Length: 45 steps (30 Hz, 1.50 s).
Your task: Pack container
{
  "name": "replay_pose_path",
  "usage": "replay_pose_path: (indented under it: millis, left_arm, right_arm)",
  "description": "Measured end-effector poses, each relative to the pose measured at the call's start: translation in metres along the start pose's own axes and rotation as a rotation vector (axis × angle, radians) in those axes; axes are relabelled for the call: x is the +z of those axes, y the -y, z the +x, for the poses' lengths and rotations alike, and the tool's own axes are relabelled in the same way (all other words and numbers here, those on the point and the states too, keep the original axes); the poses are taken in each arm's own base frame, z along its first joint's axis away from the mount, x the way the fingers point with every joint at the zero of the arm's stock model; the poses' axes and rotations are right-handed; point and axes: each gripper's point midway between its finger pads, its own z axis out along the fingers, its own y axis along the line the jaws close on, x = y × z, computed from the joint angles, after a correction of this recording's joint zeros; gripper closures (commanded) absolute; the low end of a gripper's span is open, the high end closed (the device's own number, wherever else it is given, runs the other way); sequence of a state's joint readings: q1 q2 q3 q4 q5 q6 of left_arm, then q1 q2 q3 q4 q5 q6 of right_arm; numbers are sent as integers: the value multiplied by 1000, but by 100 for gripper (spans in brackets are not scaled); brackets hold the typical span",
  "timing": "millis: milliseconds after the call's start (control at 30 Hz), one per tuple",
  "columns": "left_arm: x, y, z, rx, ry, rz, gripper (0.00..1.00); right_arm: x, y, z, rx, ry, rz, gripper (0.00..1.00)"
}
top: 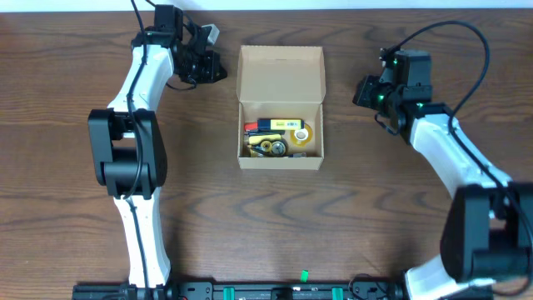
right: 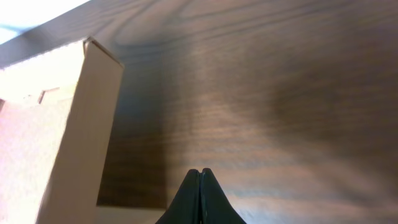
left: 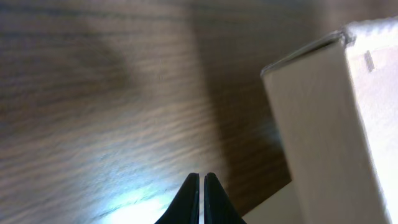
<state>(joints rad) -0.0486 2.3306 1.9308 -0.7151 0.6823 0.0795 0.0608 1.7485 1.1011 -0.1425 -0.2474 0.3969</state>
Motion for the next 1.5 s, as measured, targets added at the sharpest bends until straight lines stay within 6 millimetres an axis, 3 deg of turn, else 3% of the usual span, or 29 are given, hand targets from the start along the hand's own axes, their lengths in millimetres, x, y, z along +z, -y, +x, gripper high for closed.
replay_pose_path:
  millis: [300, 467, 933, 1233, 1367, 1500]
  left_arm:
    - [20, 10, 1, -122, -6, 154, 94]
    - [27, 15, 6, -154, -26, 218, 95]
    - [13, 55, 5, -159, -40, 468, 94]
    - [3, 65, 17, -133, -76, 497, 94]
    - [-14, 71, 16, -71, -64, 438, 94]
    - [-45, 86, 13, 28, -35, 370, 94]
  right_arm:
    - [72, -8, 32, 119, -86, -248, 99]
    - [83, -29, 27, 162, -62, -418, 99]
    - [50, -81, 21, 108, -104, -755, 99]
    - [17, -110, 13, -5, -89, -959, 99]
    - [11, -111, 17, 8, -135, -992, 99]
    - [2, -111, 22, 4, -185, -1034, 98]
